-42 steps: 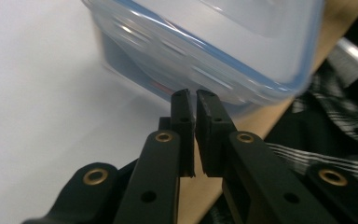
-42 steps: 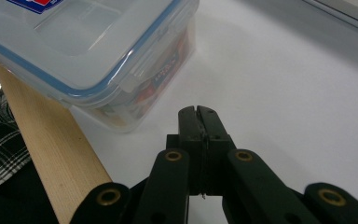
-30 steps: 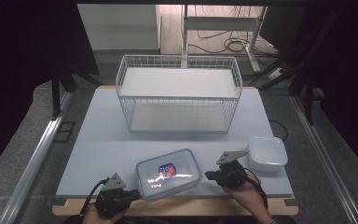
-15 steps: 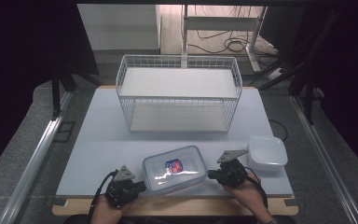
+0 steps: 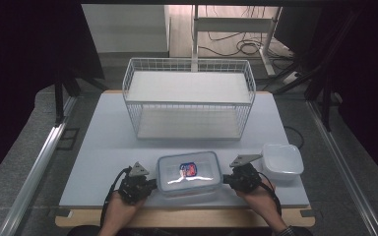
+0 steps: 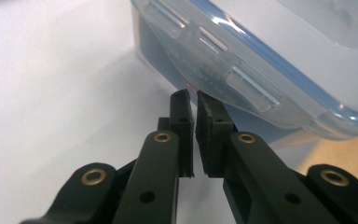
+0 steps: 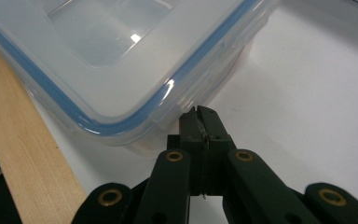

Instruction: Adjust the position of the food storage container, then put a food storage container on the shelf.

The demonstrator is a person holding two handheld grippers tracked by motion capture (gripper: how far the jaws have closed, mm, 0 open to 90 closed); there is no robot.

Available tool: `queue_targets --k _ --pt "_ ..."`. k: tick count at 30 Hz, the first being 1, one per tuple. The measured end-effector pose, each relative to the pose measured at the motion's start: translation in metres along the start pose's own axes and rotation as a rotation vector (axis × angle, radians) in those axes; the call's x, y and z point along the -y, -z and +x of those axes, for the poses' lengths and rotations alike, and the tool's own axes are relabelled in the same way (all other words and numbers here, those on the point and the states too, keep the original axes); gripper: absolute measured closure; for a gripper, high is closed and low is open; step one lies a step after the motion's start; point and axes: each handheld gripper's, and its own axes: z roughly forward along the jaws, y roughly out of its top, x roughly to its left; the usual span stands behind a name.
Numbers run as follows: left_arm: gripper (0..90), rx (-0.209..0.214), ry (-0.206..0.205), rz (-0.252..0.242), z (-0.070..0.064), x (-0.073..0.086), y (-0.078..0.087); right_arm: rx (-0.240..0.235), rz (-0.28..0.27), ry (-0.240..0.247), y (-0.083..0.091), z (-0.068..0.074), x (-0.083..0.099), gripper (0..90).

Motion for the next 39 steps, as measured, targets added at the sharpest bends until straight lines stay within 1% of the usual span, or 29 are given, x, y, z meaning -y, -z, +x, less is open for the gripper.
queue_targets --k 3,5,6,7,9,13,15,16,17,18,19,20,21,22,23,25,26,27,28,29,30,31,32,33,34,35,37,38,39 --pt "85.9 -0.001 0.002 -0.001 0.005 -0.007 -0.005 0.019 -0.001 -0.005 -0.001 -0.001 0.0 89.4" --pt "86.1 -0.009 -0.009 0.001 0.009 -0.014 -0.011 0.035 0.001 -0.012 -0.002 -0.002 -0.001 89.4" --pt "86.1 -0.009 -0.009 0.001 0.009 -0.014 -0.011 0.035 0.001 -0.012 -0.002 -0.002 -0.001 89.4" --pt "86.1 -0.009 -0.006 -0.001 0.012 -0.018 -0.015 0.049 0.001 -0.01 -0.003 -0.004 -0.002 89.4" --pt "86.2 -0.003 -0.008 -0.003 0.016 -0.022 -0.018 0.058 -0.002 -0.012 -0.004 -0.005 -0.003 89.4" --pt "85.7 0.001 -0.007 0.0 0.016 -0.022 -0.017 0.057 -0.002 -0.02 -0.004 -0.007 -0.003 89.2" --pt "83.4 0.002 -0.001 -0.001 0.015 -0.022 -0.015 0.059 -0.003 -0.016 -0.004 -0.008 -0.003 86.4" --pt "82.3 0.005 -0.001 -0.002 0.015 -0.02 -0.012 0.062 -0.006 -0.013 -0.003 -0.009 -0.003 85.2" --pt "81.2 0.005 -0.001 -0.002 0.015 -0.02 -0.012 0.062 -0.006 -0.013 -0.003 -0.009 -0.003 85.2" --pt "78.5 -0.002 -0.011 -0.006 0.014 -0.017 -0.009 0.079 -0.015 -0.017 0.0 -0.009 -0.003 82.0" --pt "75.2 -0.002 -0.011 -0.006 0.014 -0.017 -0.009 0.079 -0.015 -0.017 0.0 -0.009 -0.003 82.0" --pt "75.2 -0.007 -0.018 -0.007 0.014 -0.015 -0.008 0.085 -0.024 -0.015 0.003 -0.01 -0.003 80.4" --pt "71.4 -0.015 -0.025 -0.006 0.014 -0.013 -0.006 0.091 -0.036 -0.012 0.005 -0.011 -0.002 77.9" --pt "63.4 -0.022 -0.029 -0.005 0.014 -0.011 -0.004 0.109 -0.05 -0.006 0.011 -0.012 -0.001 73.5" --pt "63.4 -0.026 -0.031 -0.004 0.014 -0.01 -0.003 0.109 -0.05 -0.006 0.011 -0.012 -0.001 73.5" --pt "56.3 -0.027 -0.031 -0.001 0.015 -0.006 0.001 0.133 -0.052 -0.004 0.015 -0.013 0.0 69.4" --pt "49.3 -0.028 -0.03 0.0 0.015 -0.004 0.002 0.142 -0.062 -0.013 0.019 -0.016 0.002 64.6" --pt "49.3 -0.037 -0.033 0.001 0.015 -0.003 0.004 0.142 -0.062 -0.013 0.019 -0.016 0.002 64.6" --pt "41.8 -0.043 -0.036 0.005 0.016 -0.001 0.006 0.141 -0.071 -0.021 0.022 -0.017 0.003 58.9" --pt "37.1 -0.043 -0.036 0.005 0.016 -0.001 0.006 0.139 -0.074 -0.024 0.024 -0.018 0.003 56.4" --pt "37.1 -0.039 -0.033 0.002 0.016 0.0 0.006 0.139 -0.074 -0.024 0.024 -0.018 0.003 56.4" --pt "27.6 -0.042 -0.037 -0.003 0.017 0.0 0.007 0.139 -0.083 -0.032 0.026 -0.018 0.003 51.1" --pt "27.6 -0.04 -0.036 -0.008 0.017 0.001 0.007 0.139 -0.083 -0.032 0.026 -0.018 0.003 51.1" --pt "24.8 -0.034 -0.038 -0.007 0.017 0.0 0.007 0.137 -0.085 -0.031 0.026 -0.018 0.004 49.1" --pt "16.2 -0.024 -0.046 -0.004 0.017 0.0 0.007 0.134 -0.091 -0.029 0.027 -0.019 0.004 43.6" --pt "15.3 -0.03 -0.054 -0.007 0.017 0.001 0.007 0.133 -0.094 -0.031 0.028 -0.019 0.004 41.5" --pt "12.0 -0.012 -0.038 -0.024 0.02 0.001 0.008 0.136 -0.104 -0.031 0.029 -0.02 0.003 36.7" --pt "10.9 -0.012 -0.038 -0.024 0.02 0.001 0.008 0.136 -0.104 -0.031 0.029 -0.02 0.003 36.7" --pt "10.9 -0.009 -0.031 -0.034 0.022 0.001 0.009 0.136 -0.112 -0.035 0.029 -0.02 0.003 34.0"
